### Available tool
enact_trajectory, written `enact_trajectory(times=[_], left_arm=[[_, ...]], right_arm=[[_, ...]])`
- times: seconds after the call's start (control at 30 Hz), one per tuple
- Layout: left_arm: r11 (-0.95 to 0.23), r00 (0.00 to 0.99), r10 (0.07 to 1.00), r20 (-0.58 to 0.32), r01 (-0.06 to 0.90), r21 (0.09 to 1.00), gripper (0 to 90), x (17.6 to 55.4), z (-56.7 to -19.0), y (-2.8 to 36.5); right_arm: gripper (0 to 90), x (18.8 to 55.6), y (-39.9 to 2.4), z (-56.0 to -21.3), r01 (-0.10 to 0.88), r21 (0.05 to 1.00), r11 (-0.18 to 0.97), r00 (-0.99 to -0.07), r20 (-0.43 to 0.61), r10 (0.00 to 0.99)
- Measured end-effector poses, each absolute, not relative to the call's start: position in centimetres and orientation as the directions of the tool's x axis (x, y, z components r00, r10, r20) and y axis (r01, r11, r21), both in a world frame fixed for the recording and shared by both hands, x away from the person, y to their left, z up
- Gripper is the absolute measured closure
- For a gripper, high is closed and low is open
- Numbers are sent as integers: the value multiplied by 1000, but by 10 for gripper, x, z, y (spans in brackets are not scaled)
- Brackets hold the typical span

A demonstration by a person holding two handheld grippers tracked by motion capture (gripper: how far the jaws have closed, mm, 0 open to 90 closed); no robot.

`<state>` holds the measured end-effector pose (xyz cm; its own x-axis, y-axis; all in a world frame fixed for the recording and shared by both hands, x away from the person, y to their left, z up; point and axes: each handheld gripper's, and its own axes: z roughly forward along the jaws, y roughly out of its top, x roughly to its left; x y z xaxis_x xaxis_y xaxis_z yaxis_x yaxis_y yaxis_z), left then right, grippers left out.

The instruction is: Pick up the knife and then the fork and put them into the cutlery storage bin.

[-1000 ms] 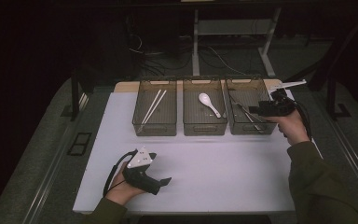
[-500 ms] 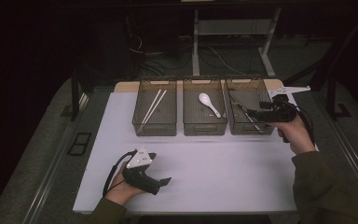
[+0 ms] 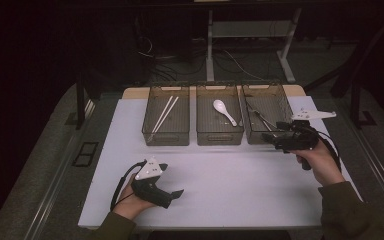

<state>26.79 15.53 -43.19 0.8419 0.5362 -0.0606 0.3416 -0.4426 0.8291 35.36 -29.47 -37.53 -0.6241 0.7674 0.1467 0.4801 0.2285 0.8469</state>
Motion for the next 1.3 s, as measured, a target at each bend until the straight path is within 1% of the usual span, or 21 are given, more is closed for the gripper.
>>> enact_trajectory(times=[0.37,0.73,1.13,1.2,1.3], left_arm=[[-431,842,535,-65,339,836,0,266,-430,156],[-441,850,523,-59,330,835,0,265,-430,154],[-433,848,525,-69,336,837,0,264,-430,154],[-433,848,526,-70,337,836,0,264,-429,154],[-430,847,526,-72,338,837,0,264,-429,154]], right_arm=[[184,317,-291,-394,471,847,246,-658,152,737],[184,295,-298,-418,487,834,259,-658,155,737],[182,275,-299,-427,474,840,264,-669,149,728],[157,274,-298,-428,481,835,268,-670,153,726],[157,271,-297,-430,480,835,270,-674,153,723]])
